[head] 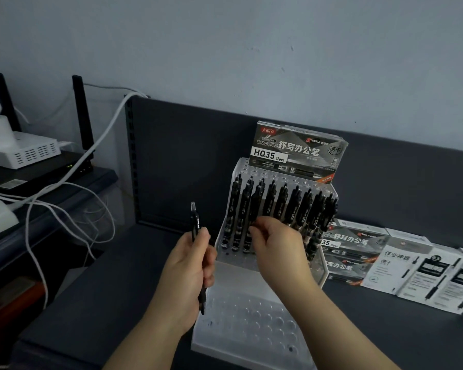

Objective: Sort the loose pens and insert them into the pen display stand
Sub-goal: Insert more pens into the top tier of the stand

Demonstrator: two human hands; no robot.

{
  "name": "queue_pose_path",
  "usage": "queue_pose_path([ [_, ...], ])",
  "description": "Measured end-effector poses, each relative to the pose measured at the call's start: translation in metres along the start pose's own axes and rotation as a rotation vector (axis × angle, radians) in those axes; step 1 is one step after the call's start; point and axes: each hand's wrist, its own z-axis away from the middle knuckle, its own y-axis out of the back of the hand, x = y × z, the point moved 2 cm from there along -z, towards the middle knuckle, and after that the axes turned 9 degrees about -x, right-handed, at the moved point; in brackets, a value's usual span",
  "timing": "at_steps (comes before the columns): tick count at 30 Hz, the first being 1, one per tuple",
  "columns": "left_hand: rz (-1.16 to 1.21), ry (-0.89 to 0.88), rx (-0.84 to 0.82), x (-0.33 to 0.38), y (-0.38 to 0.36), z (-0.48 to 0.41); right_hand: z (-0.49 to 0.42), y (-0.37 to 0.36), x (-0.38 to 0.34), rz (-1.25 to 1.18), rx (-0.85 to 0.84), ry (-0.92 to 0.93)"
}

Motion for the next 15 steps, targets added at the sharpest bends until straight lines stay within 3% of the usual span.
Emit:
queue_pose_path([
  [15,0.035,0.004,-0.043,-0.0001,0.0054,0.0004,-0.0021,0.0004,0.0006,-0.01,0.004,-0.113],
])
